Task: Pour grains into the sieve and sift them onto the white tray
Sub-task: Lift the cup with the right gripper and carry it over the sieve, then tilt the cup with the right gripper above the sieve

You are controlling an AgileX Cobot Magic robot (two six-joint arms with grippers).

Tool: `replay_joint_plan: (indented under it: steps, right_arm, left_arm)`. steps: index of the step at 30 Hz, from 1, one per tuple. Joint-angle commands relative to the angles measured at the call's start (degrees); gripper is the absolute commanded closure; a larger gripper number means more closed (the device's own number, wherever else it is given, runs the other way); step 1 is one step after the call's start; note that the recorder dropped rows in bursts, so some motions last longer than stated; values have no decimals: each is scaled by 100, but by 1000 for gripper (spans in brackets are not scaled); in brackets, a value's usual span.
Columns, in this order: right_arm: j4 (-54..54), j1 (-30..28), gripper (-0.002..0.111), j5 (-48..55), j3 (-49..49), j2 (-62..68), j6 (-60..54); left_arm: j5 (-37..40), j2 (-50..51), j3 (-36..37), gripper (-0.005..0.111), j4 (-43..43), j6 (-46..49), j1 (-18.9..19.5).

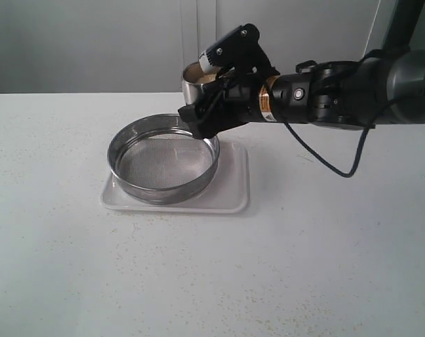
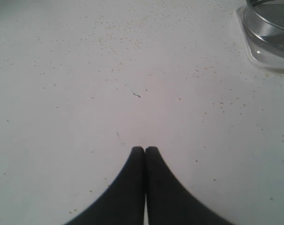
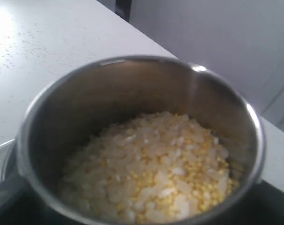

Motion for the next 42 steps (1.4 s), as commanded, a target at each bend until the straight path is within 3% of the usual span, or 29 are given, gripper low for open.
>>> replay_joint_plan:
  steps: [1,9,17,27,42]
  right_arm:
    - [62,124,108,394,-312,38,108]
    - [62,176,108,875,-990,358,859]
    - [13,434,108,925,-1040,409,1367]
    - [-581,699,108,1268,-1040,725,1441]
    - [-581,737,108,2082,-1418,1085,1441]
  left_arm:
    - [-22,-24,21,107,5,-13,-31]
    - [-22,-24,21,107,5,-13,-31]
    - [-22,-24,21,107,5,-13,-31]
    - [-22,-24,21,107,5,-13,-31]
    - [-22,-24,21,107,5,-13,-31]
